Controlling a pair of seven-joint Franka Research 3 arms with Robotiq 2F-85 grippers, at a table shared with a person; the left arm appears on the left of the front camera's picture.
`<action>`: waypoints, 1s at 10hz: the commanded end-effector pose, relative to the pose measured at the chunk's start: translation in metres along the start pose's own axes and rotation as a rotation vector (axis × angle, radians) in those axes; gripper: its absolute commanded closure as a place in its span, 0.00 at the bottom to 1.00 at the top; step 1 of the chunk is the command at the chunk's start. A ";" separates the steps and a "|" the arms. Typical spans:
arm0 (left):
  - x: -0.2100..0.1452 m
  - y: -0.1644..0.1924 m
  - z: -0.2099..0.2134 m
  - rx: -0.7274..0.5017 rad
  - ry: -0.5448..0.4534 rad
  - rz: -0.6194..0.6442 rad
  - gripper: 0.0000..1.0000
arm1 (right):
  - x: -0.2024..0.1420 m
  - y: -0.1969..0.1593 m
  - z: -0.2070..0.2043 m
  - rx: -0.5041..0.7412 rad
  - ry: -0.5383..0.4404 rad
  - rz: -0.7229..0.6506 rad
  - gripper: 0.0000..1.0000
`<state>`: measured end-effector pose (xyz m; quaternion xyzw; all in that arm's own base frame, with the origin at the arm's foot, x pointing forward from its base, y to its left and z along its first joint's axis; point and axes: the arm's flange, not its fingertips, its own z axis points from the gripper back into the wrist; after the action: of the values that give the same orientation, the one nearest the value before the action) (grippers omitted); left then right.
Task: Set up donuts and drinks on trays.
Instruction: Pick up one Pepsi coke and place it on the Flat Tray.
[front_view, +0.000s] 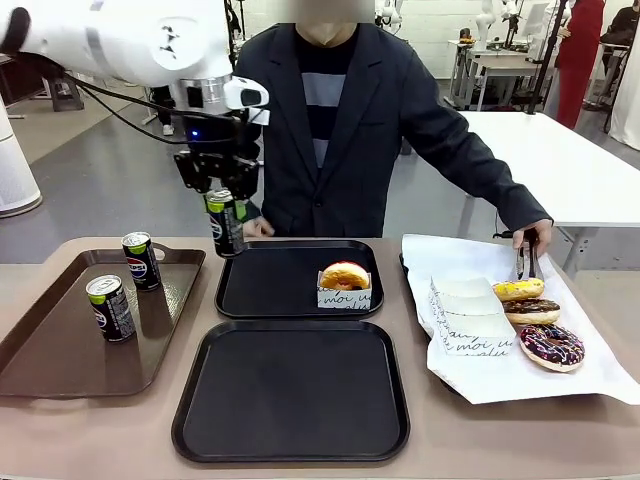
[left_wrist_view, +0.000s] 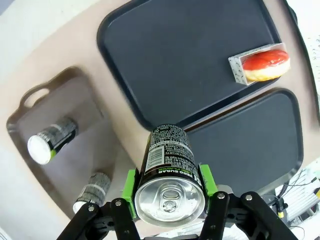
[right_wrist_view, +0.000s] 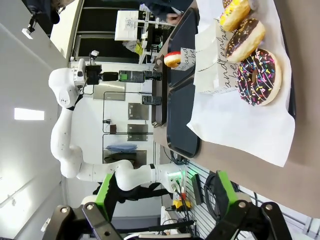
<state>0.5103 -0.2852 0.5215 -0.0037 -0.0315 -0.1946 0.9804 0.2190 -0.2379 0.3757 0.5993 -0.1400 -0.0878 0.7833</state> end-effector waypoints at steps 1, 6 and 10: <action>0.016 -0.016 -0.013 0.040 -0.002 -0.019 0.42 | -0.003 0.000 0.001 0.001 0.014 0.007 0.00; -0.037 -0.002 -0.035 0.082 0.201 -0.081 0.42 | -0.003 0.000 0.001 0.001 0.014 0.007 0.00; -0.221 0.034 -0.016 0.002 0.192 -0.262 0.42 | -0.003 0.000 0.001 0.001 0.014 0.007 0.00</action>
<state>0.3555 -0.1878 0.4866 0.0261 0.0855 -0.2988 0.9501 0.2193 -0.2378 0.3750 0.5996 -0.1387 -0.0882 0.7832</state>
